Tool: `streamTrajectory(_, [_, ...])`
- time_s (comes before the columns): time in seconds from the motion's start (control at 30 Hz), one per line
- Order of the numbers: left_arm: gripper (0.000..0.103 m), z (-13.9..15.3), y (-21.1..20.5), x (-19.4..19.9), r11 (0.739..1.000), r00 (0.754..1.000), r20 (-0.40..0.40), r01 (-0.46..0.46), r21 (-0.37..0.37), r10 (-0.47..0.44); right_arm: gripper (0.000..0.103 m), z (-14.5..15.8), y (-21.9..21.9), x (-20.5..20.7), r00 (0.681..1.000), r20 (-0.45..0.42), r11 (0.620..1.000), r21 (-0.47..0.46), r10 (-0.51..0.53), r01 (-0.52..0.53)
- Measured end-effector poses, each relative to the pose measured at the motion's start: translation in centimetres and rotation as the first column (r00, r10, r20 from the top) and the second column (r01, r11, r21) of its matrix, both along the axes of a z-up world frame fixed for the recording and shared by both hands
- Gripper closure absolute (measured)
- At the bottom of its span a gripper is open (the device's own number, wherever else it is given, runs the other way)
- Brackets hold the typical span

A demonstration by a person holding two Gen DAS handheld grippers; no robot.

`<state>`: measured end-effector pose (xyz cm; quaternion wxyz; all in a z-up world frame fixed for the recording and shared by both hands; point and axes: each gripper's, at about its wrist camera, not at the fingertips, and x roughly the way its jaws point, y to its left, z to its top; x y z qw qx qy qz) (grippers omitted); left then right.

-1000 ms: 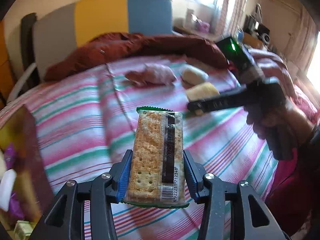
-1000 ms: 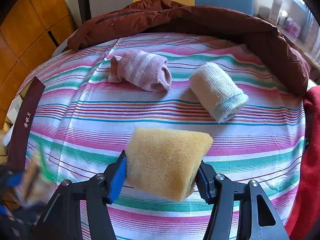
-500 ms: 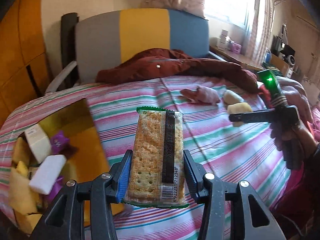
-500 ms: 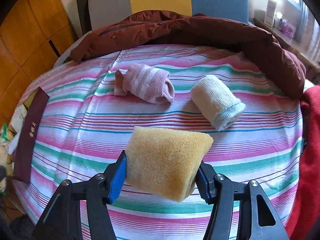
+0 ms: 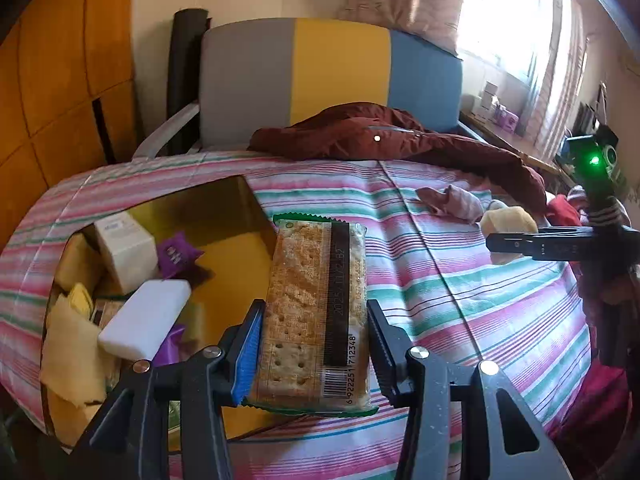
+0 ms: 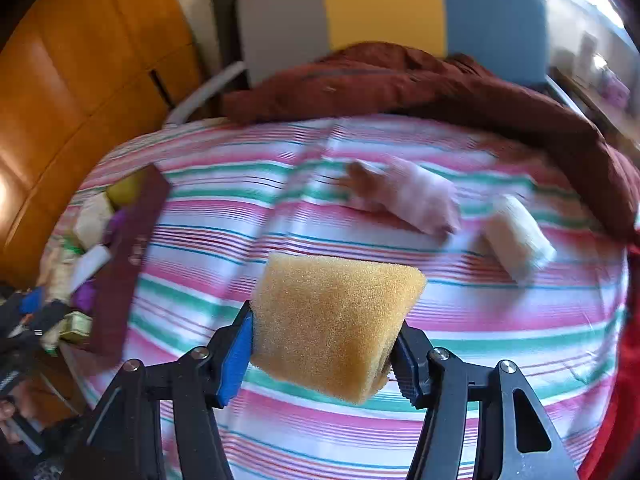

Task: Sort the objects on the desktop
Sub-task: 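Carry the cracker packet and sponge over the gold tray and open both tools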

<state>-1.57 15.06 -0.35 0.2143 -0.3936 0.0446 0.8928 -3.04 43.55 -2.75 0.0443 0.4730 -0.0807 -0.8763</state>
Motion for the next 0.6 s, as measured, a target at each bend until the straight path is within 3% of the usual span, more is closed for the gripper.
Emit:
streamTrajectory(0.3, [0.054,0.6,-5.9,-0.1,0.993,0.994,-0.017,-0.105,0.059,0.107,0.042,2.2,-9.5,0.0,0.988,-0.022,0.989,0.001,0.151,-0.151])
streamTrajectory(0.6, [0.054,0.3,-14.0,-1.3,0.953,0.958,0.001,-0.285,0.102,0.286,0.042,3.2,-20.5,0.6,0.949,-0.077,0.948,-0.059,0.307,-0.312])
